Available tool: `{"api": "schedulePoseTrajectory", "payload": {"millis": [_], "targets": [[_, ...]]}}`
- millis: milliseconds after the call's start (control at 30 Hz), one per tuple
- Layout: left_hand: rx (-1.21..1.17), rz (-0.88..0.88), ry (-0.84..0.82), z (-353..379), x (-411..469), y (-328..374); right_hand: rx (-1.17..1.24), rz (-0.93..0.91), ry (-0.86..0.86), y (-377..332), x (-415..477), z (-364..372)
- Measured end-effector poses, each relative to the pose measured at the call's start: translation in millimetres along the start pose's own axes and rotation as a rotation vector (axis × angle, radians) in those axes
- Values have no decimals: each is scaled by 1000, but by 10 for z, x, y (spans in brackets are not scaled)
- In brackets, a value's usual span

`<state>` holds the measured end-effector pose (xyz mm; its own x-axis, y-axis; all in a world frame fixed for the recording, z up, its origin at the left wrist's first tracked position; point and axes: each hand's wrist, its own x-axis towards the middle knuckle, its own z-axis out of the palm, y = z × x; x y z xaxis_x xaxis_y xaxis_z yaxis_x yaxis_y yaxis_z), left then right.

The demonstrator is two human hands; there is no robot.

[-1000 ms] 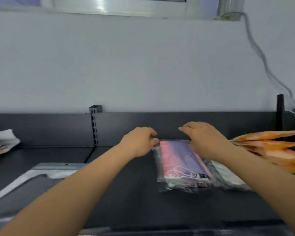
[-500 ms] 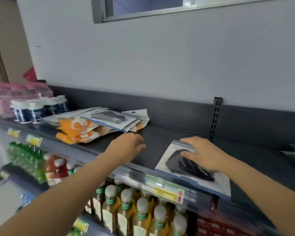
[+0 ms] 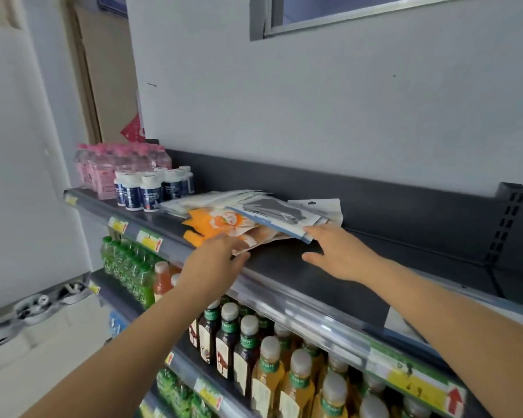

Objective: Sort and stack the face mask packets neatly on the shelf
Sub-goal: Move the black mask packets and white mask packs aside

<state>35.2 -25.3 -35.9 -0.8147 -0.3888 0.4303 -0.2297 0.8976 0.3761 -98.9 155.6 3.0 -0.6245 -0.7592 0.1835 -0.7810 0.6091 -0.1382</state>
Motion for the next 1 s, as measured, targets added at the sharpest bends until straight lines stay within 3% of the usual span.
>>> {"api": "schedulePoseTrajectory", "payload": {"millis": [100, 333, 500, 600, 833, 1000], "targets": [[1, 43, 102, 38, 74, -1, -19, -29, 45, -8, 291, 20], [112, 146, 171, -26, 489, 52, -124, -95, -4, 108, 794, 40], [165, 193, 271, 48, 792, 193, -121, -40, 209, 433, 875, -430], [233, 226, 157, 136, 956, 333, -53, -8, 247, 685, 866, -607], [495, 207, -156, 368, 1179, 324, -15, -122, 1, 606, 810, -262], [585, 306, -32, 293, 1336, 237, -81, -164, -35, 441, 944, -63]]}}
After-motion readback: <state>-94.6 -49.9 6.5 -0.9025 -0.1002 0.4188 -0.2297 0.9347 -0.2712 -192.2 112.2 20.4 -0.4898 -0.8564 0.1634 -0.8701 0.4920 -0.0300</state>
